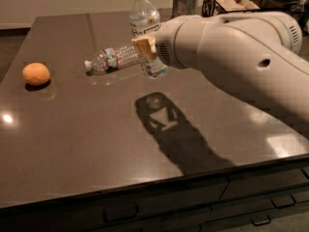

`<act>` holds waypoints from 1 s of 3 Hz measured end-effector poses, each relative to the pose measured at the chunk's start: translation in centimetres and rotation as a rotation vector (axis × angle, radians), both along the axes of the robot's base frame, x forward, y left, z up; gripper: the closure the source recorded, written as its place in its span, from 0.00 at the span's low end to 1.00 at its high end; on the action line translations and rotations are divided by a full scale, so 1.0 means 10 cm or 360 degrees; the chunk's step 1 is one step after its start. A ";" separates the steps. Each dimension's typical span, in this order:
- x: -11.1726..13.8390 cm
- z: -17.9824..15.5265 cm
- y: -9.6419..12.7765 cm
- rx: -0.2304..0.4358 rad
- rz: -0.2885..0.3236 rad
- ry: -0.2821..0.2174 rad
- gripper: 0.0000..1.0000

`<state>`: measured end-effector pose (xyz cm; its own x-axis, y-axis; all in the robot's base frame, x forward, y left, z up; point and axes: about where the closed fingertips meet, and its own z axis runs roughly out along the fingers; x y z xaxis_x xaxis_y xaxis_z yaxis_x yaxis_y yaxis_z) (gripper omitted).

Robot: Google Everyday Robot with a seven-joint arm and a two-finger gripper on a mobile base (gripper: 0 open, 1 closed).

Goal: Place blue plastic bottle upright

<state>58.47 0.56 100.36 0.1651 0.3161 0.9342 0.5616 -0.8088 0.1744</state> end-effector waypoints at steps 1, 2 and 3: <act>0.04 -0.12 -0.10 -0.0035 0.0023 -0.0066 1.00; 0.07 -0.25 -0.18 0.0022 0.0045 -0.0101 1.00; 0.08 -0.36 -0.26 0.0111 0.0069 -0.0108 1.00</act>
Offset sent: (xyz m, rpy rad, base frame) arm 0.0029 -0.0466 -0.0470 0.0806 -0.0760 0.0497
